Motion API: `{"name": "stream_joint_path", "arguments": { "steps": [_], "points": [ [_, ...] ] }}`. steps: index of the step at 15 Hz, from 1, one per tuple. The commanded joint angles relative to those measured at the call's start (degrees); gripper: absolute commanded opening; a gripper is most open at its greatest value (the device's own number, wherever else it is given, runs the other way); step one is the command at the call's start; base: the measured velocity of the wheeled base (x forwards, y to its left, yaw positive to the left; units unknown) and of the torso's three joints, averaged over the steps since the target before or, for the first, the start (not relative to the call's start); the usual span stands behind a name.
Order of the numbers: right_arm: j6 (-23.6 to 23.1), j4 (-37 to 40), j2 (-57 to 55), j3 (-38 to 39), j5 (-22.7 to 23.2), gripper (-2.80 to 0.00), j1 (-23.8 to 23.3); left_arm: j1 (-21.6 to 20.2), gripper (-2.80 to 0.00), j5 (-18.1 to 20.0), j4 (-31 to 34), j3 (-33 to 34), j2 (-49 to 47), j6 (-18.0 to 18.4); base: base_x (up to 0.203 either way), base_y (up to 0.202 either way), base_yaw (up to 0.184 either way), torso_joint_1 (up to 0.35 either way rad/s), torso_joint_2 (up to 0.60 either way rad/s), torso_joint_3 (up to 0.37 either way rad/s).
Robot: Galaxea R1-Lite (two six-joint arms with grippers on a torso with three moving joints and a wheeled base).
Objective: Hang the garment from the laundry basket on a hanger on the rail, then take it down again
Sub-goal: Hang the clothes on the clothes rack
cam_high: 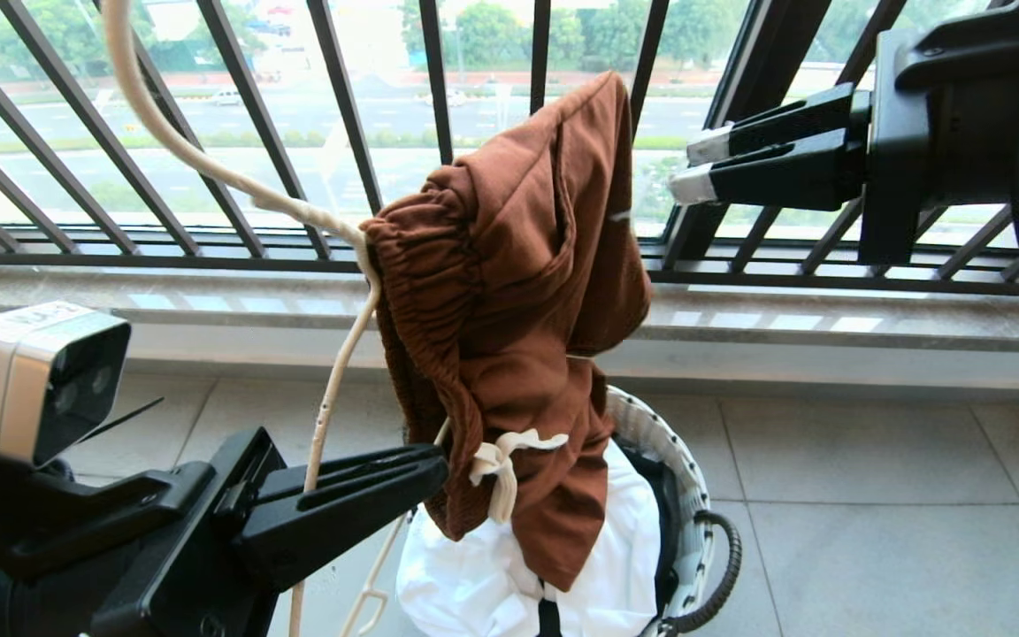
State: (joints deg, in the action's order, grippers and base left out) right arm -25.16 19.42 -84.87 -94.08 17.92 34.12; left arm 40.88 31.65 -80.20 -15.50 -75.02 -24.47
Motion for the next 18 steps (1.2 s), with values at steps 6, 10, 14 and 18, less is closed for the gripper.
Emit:
{"name": "stream_joint_path", "arguments": {
  "steps": [6, 10, 14, 18],
  "points": [
    [-6.9, 4.1, 0.6, -4.8, 10.6, 0.00, 0.8, 0.2, -2.80, 5.4, -0.3, 2.4, 0.7, -1.3, 0.000, 0.000, 0.000, 0.000, 0.00, 0.000],
    [-7.6, 5.0, -0.6, -4.6, 14.8, 0.00, 2.1, 0.3, -2.80, 8.6, 0.1, 2.8, 0.9, -2.9, 0.000, 0.000, 0.000, 0.000, 0.00, 0.000],
    [-8.4, 6.6, -2.3, -3.5, 15.8, 0.00, 3.5, 0.3, -2.80, 10.4, 0.9, 2.6, 1.9, -3.0, 0.000, 0.000, 0.000, 0.000, 0.00, 0.000],
    [-8.4, 4.4, -5.7, -5.8, 15.8, 0.00, 3.8, 0.3, -2.80, 12.0, 7.6, 0.2, 4.8, -3.0, 0.000, 0.000, 0.000, 0.000, 0.00, 0.000]
  ]
}}
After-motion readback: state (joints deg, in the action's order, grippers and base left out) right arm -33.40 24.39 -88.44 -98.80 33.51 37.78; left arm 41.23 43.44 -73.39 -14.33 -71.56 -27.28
